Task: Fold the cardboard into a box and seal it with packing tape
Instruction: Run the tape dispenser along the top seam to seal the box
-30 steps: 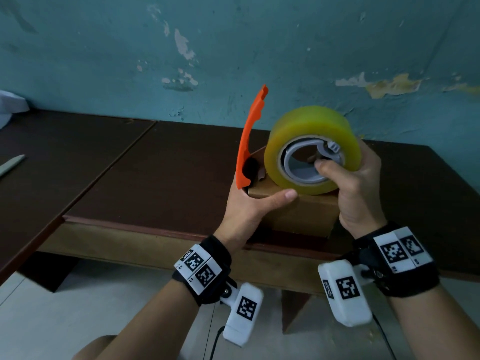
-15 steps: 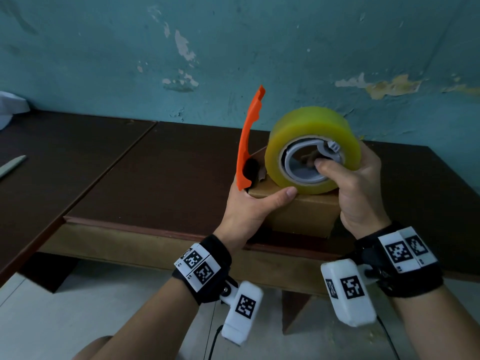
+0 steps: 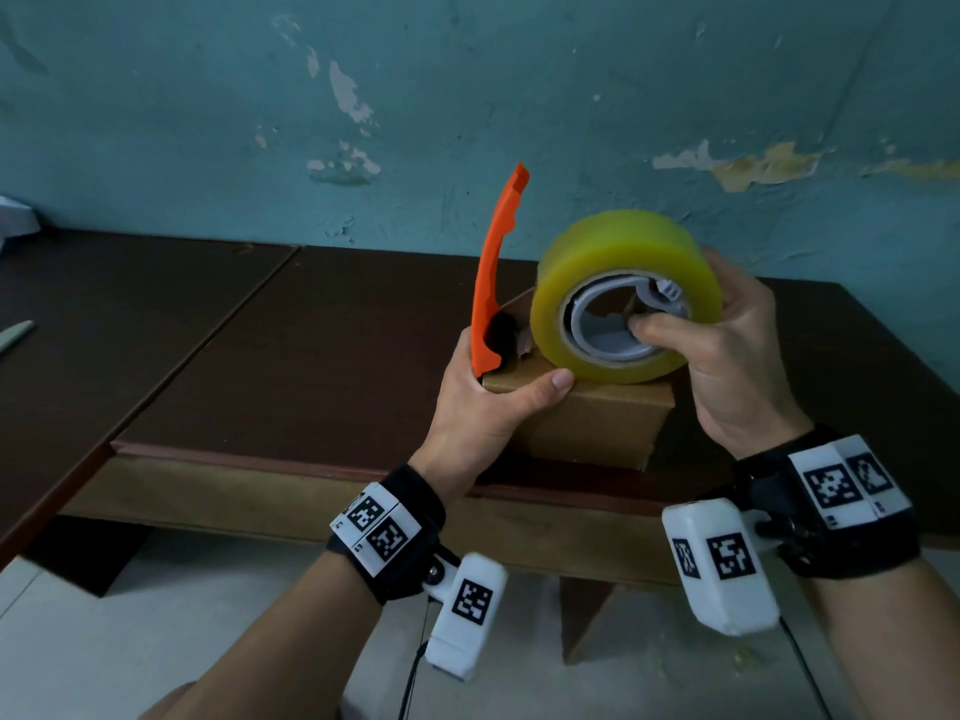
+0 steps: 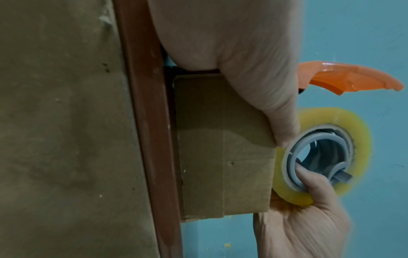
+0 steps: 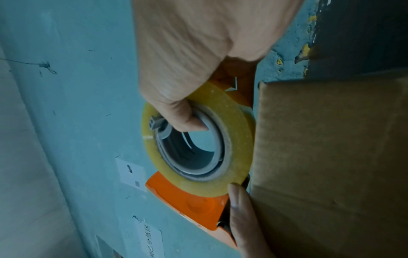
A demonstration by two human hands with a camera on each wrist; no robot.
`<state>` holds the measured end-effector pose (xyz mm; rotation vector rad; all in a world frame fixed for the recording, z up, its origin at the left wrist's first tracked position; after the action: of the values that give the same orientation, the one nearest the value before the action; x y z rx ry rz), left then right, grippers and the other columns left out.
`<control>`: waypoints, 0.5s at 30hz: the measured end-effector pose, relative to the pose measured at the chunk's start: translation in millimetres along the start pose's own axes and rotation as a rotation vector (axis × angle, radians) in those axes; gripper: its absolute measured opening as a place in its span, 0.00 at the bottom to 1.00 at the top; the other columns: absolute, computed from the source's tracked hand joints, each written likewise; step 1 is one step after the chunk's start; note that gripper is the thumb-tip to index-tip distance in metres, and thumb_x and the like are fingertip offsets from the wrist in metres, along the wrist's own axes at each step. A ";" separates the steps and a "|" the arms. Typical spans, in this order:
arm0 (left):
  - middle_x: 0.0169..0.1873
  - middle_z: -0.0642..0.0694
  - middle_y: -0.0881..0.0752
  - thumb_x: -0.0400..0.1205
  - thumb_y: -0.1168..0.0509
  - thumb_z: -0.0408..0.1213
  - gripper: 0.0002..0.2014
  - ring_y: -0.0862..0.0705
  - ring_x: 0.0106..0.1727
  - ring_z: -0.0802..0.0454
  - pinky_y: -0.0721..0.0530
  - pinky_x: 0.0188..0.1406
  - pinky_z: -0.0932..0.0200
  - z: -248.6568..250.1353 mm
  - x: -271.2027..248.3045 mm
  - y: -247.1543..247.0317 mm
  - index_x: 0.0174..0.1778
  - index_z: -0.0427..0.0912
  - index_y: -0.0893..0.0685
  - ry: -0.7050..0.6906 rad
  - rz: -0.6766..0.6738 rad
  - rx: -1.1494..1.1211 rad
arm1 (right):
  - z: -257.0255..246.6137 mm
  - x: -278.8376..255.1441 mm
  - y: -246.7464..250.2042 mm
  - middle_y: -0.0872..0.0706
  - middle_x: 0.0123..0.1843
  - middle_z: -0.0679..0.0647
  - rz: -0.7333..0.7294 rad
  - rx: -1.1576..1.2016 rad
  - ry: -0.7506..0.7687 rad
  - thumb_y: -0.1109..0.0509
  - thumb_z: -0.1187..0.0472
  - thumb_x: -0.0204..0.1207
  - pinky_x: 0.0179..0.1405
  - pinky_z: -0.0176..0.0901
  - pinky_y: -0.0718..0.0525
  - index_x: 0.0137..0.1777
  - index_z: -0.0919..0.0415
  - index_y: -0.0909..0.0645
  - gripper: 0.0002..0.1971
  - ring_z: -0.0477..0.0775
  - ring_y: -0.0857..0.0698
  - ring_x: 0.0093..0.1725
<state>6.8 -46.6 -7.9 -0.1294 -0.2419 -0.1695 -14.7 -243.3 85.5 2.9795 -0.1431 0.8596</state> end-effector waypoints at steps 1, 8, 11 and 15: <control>0.72 0.41 0.13 0.76 0.16 0.40 0.38 0.16 0.77 0.45 0.19 0.78 0.36 -1.3 0.6 0.7 0.80 0.38 0.24 0.001 -0.002 -0.001 | -0.6 0.1 0.2 0.13 0.52 0.75 -0.010 -0.004 -0.004 0.27 0.83 0.70 0.58 0.57 0.10 0.58 0.71 0.15 0.18 0.65 0.10 0.54; 0.59 0.50 0.12 0.63 0.16 0.56 0.39 0.11 0.60 0.58 0.12 0.60 0.58 -1.3 -2.1 9.4 0.68 0.46 0.19 0.010 0.053 0.042 | -3.2 2.7 19.3 0.09 0.49 0.59 0.021 0.033 -0.028 0.27 0.77 0.64 0.58 0.54 0.09 0.54 0.66 0.13 0.18 0.61 0.09 0.55; 0.57 0.51 0.11 0.63 0.16 0.56 0.39 0.10 0.57 0.58 0.12 0.56 0.60 -0.6 -1.8 8.7 0.68 0.47 0.18 0.005 0.048 0.032 | -3.7 1.3 27.6 0.08 0.48 0.56 0.026 0.020 -0.038 0.26 0.76 0.62 0.57 0.53 0.09 0.54 0.65 0.13 0.19 0.59 0.08 0.54; 0.55 0.54 0.11 0.62 0.16 0.55 0.39 0.11 0.55 0.62 0.13 0.55 0.64 0.8 -2.9 8.7 0.68 0.46 0.19 -0.006 0.055 0.024 | -5.6 0.8 24.5 0.07 0.44 0.48 0.042 0.047 -0.006 0.27 0.77 0.61 0.53 0.48 0.09 0.49 0.58 0.13 0.19 0.55 0.08 0.50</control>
<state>5.5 -37.5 -8.7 -0.1127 -0.2461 -0.1119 -19.4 -267.5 90.9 3.0334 -0.1889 0.8697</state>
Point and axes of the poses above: each hand's wrist, its own x-axis towards the middle knuckle, its own y-axis out of the back of the hand, z = x × y, the point moved 9 cm from there along x, towards the middle knuckle
